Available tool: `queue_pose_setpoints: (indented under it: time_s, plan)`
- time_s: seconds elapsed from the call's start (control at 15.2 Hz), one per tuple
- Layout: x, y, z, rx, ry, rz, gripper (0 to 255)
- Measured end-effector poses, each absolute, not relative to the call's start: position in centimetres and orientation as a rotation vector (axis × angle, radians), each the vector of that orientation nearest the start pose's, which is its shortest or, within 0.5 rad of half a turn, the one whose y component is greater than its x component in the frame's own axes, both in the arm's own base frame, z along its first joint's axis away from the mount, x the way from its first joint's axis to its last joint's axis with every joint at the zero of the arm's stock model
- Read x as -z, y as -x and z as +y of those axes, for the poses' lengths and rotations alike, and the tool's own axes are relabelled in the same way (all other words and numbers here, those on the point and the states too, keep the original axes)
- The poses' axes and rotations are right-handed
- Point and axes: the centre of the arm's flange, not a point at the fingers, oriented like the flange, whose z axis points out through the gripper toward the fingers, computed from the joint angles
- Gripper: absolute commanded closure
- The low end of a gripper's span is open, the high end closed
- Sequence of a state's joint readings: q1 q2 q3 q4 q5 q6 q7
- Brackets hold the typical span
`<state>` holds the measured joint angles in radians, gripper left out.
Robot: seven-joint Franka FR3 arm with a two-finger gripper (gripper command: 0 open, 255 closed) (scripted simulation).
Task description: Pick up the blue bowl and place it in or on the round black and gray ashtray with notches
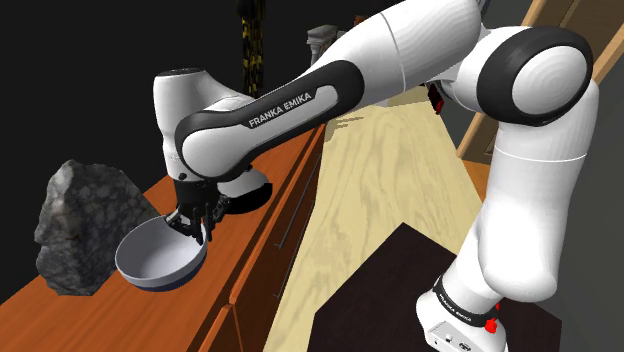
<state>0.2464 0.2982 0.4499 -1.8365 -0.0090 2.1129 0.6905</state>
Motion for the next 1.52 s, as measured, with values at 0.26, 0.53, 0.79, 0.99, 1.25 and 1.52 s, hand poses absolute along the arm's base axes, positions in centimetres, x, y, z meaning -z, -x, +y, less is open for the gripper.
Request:
queue_pose_setpoints:
  time_s: [0.26, 0.53, 0.79, 0.99, 1.25, 1.52]
  plan:
    - [-38.4, -49.1, 38.7, -0.107, 3.042, 0.012, 255]
    - [-38.9, -49.0, 38.7, -0.109, 3.042, 0.011, 255]
    - [-40.9, -49.1, 38.6, -0.108, 3.042, 0.011, 255]
    - [-42.6, -49.1, 38.8, -0.108, 3.042, 0.011, 255]
    - [-44.6, -49.1, 38.8, -0.108, 3.042, 0.011, 255]
    - [-46.7, -49.1, 38.7, -0.109, 3.042, 0.011, 255]
